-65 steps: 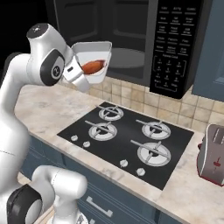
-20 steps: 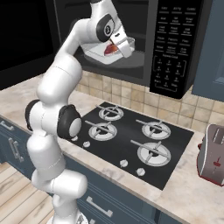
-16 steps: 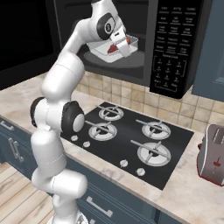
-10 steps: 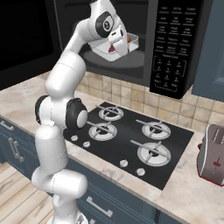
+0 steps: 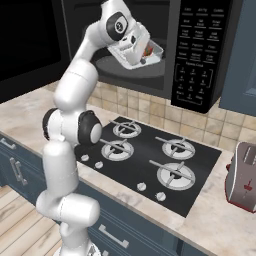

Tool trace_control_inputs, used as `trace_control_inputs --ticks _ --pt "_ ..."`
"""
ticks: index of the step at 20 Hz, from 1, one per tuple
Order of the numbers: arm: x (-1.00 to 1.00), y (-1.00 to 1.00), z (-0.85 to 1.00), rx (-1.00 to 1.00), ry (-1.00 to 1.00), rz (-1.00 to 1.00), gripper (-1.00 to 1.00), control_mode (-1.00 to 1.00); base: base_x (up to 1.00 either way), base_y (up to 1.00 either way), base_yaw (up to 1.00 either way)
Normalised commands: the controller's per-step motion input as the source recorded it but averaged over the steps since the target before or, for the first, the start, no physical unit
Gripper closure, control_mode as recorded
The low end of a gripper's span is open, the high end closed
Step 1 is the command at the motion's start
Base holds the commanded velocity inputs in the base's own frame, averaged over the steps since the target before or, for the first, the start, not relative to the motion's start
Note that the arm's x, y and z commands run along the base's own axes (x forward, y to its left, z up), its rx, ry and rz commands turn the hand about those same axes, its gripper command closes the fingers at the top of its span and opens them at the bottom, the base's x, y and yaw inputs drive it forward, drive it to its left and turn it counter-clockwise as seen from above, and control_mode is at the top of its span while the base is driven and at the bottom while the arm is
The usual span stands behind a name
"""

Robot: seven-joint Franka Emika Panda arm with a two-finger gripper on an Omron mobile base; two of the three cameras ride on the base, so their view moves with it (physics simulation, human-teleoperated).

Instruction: Place the tupperware containing the steak and sweet potato meal in the microwave. Close the microwave door and press the start button to reheat the meal.

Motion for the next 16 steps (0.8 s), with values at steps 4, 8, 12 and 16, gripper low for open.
trace_control_inputs --ticks 4,8,12,16 --pt "-0.44 0.0 -0.71 0.0 -0.4 -0.16 -1.0 -1.0 0.0 0.0 0.0" --pt "-0.49 0.01 -0.65 0.0 -0.51 -0.12 -1.0 -1.0 0.0 0.0 0.0" --pt "-0.76 0.16 -0.38 -0.03 -0.65 -0.09 -1.0 -1.0 0.0 0.0 0.0" --pt "-1.0 0.25 -0.07 -0.09 -0.78 -0.03 -1.0 -1.0 0.0 0.0 0.0"
